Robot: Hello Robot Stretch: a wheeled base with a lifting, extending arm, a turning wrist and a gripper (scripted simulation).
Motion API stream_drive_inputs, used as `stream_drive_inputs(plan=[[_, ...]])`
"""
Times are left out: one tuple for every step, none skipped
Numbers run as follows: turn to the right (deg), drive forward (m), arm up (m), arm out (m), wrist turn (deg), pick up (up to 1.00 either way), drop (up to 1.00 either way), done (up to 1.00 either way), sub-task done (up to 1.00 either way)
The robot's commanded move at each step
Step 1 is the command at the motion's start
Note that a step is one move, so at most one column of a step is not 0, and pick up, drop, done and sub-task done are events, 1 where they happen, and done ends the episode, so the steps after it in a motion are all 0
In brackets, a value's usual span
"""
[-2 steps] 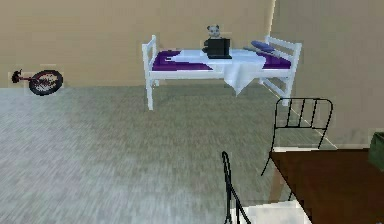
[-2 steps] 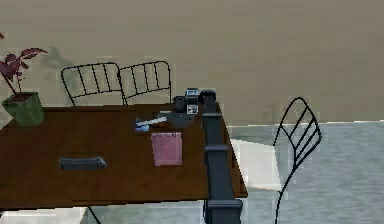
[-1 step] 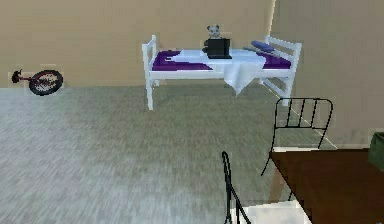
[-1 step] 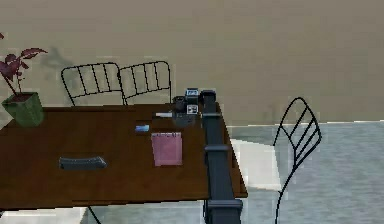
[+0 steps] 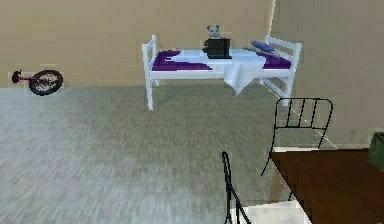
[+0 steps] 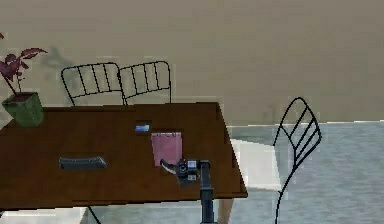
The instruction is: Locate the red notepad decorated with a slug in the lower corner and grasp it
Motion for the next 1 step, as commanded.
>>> stream_drive_inputs(plan=[[0.0, 0.00, 0.00, 0.00, 0.0, 1.00, 0.00, 0.00, 0.00]])
